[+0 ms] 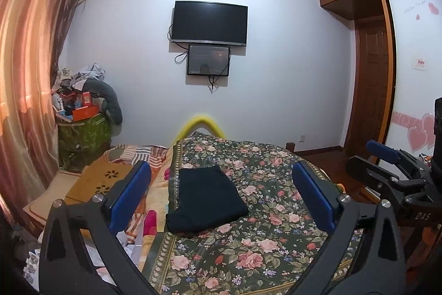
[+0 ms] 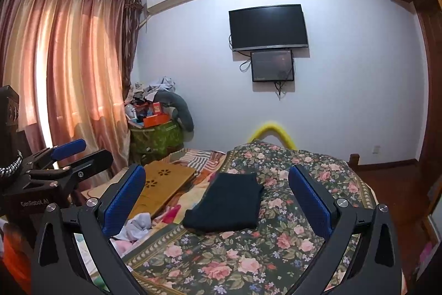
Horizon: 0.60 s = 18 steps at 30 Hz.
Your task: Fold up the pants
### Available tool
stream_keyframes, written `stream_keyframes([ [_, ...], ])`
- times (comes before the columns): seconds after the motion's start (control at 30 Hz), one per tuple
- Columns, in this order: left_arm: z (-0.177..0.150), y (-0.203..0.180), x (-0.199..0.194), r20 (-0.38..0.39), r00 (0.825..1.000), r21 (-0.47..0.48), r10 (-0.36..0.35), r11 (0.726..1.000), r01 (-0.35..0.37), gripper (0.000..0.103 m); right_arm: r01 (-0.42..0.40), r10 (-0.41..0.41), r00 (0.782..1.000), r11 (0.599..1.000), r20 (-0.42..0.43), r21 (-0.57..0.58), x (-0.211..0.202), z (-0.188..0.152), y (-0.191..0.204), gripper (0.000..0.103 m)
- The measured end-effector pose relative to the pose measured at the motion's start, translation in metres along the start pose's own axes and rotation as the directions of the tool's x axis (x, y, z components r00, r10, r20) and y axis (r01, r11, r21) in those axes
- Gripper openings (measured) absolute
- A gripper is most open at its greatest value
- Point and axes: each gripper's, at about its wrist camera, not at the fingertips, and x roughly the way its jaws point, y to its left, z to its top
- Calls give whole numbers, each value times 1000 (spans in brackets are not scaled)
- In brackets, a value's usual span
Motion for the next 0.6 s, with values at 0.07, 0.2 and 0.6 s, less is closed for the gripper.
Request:
stream_keyframes([
  [0.07, 1, 1, 2, -6, 1000, 0, 6, 1000, -6, 103, 1, -1, 1000, 1000, -1, 1, 0, 0, 0, 103],
  [0.2, -1, 1, 4, -16, 1000, -6, -4, 1000, 4, 103, 0, 0, 1000, 1000, -2, 1, 0, 0, 0, 103],
  [0.6, -1, 2, 3, -14, 1000, -20, -4, 1000, 4, 103, 0, 0, 1000, 1000, -6, 3, 2, -1, 0, 103],
])
